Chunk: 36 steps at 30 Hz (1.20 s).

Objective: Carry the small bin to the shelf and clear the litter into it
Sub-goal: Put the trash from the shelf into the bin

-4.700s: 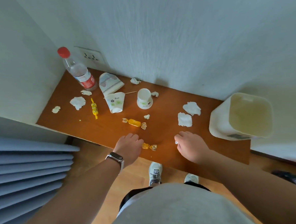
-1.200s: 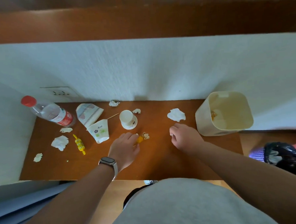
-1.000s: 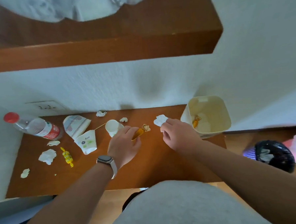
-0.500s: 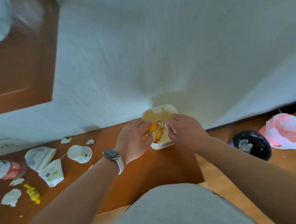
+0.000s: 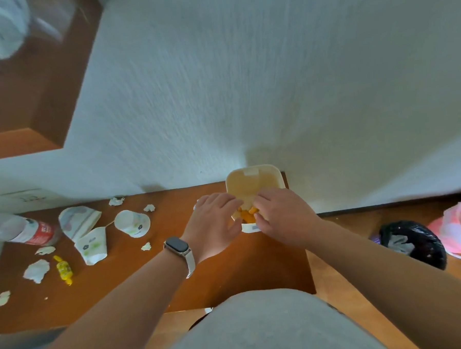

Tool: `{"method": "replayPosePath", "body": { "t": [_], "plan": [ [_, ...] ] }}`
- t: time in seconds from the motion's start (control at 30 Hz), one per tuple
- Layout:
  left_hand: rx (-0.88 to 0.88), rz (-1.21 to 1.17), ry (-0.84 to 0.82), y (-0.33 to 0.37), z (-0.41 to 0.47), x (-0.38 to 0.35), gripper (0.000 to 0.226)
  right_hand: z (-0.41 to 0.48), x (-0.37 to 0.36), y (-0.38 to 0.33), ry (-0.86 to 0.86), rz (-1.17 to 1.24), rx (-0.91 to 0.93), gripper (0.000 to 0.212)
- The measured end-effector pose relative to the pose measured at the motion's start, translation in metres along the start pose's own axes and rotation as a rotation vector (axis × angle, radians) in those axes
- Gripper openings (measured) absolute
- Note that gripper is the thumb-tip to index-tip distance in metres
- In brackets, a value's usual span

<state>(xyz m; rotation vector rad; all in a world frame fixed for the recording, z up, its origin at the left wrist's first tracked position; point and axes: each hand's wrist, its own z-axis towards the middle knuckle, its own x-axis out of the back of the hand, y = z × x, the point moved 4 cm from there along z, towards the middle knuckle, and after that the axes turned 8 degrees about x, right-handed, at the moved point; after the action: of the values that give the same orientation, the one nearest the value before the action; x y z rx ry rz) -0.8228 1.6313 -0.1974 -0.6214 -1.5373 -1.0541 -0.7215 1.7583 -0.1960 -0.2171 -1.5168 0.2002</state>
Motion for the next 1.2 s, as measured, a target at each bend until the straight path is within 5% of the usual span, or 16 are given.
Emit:
{"method": "replayPosePath", "body": {
  "t": [0.37,0.7,1.2],
  "plan": [
    [0.236,0.179,-0.122,-0.093,-0.078,0.002,0.052,0.063,-0.019,-0.076,-0.048,-0.012,0.163,0.040],
    [0.429,0.209,-0.275,-0.193,-0.133,-0.029,0.055,0.119,-0.088,-0.102,-0.260,-0.129,0.066,0.043],
    [0.236,0.167,-0.260,-0.241,-0.145,-0.063,0.039,0.140,-0.158,-0.069,-0.444,-0.176,-0.087,0.053]
  ]
}}
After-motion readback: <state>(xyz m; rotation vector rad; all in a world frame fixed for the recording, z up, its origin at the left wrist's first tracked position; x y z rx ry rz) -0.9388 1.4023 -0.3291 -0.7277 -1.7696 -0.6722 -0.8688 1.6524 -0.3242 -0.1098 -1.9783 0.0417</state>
